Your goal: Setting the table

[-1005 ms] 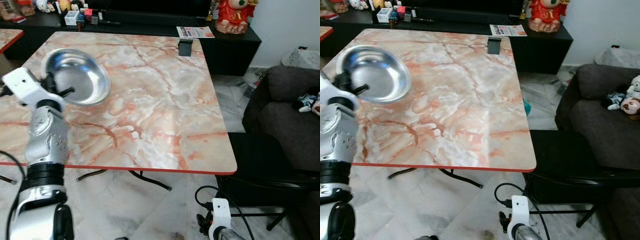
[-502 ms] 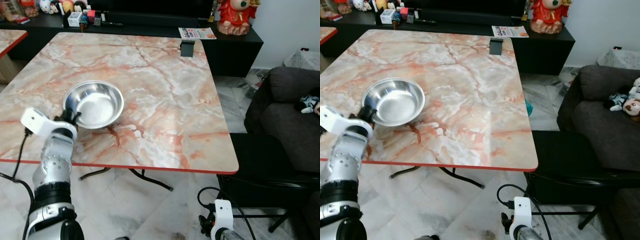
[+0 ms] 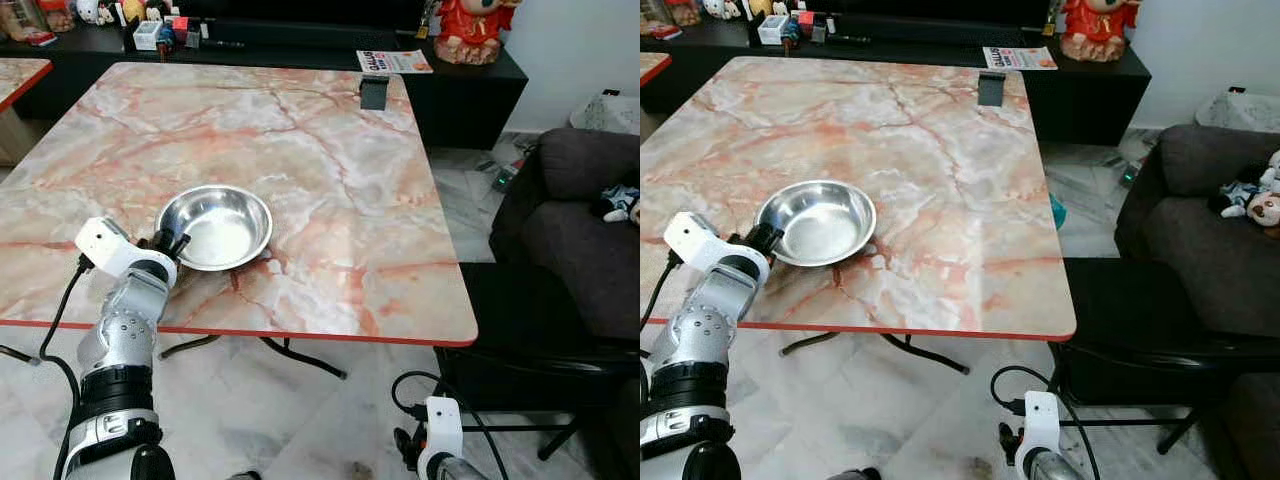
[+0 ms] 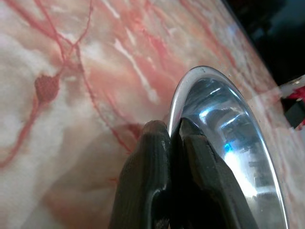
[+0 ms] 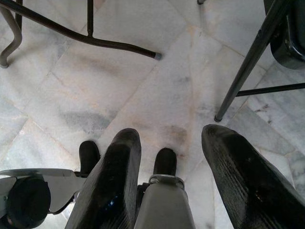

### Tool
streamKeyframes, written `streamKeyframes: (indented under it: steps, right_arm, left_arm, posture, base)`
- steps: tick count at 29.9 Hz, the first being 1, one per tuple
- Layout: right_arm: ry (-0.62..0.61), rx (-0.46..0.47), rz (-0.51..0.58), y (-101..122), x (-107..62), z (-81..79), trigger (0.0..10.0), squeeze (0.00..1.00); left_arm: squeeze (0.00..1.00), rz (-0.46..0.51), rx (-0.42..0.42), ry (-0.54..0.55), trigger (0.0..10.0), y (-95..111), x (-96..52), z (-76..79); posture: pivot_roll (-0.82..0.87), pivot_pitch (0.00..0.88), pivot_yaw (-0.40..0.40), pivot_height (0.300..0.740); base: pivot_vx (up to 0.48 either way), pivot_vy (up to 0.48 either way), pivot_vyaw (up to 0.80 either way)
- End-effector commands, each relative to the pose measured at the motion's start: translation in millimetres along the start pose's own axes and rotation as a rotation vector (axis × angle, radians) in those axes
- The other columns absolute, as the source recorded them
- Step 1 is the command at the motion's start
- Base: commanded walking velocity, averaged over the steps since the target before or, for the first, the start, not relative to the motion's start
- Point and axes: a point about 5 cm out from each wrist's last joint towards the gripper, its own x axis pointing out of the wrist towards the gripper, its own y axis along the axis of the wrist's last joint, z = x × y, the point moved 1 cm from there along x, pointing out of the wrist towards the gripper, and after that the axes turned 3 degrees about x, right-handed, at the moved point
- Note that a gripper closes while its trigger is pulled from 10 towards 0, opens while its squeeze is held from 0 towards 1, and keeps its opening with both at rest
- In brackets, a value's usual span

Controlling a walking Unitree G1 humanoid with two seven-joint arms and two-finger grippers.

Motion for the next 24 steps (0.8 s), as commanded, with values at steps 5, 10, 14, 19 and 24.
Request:
streamKeyframes:
  steps: [5,10,14,19,24]
  right_arm:
    - [-0.01,0.013,-0.007,-2.9,-0.8,2.5,10.0,0.0]
    - [-0.009,0.012,-0.005,-1.6,-0.6,2.3,10.0,0.0]
    - [-0.008,0.01,-0.003,-0.6,-0.4,2.2,10.0,0.0]
    - [-0.007,0.009,-0.002,0.2,-0.3,2.1,10.0,0.0]
    - [-0.009,0.007,-0.003,-0.1,-0.4,2.7,10.0,0.0]
  left_arm:
    - [0.0,0.003,0.027,0.023,10.0,4.0,-2.7,-0.5]
    - [0.0,-0.007,0.012,0.052,10.0,3.0,-2.7,-4.4]
    - [0.93,-0.012,0.009,0.064,10.0,2.3,-2.8,-6.2]
    - [1.0,-0.006,0.006,0.073,10.0,4.3,-2.9,-8.4]
    - [1.0,0.002,0.003,0.091,10.0,6.6,-2.5,-11.4]
  posture:
    - [0.1,0.13,-0.044,0.731]
    - [0.1,0.129,-0.045,0.731]
    - [0.1,0.128,-0.048,0.731]
    - [0.1,0.128,-0.048,0.731]
    - [0.1,0.126,-0.05,0.731]
  base:
    - [0.0,0.0,0.0]
    - [0.0,0.0,0.0]
    - [0.0,0.0,0.0]
    - [0.0,0.0,0.0]
    - [0.0,0.0,0.0]
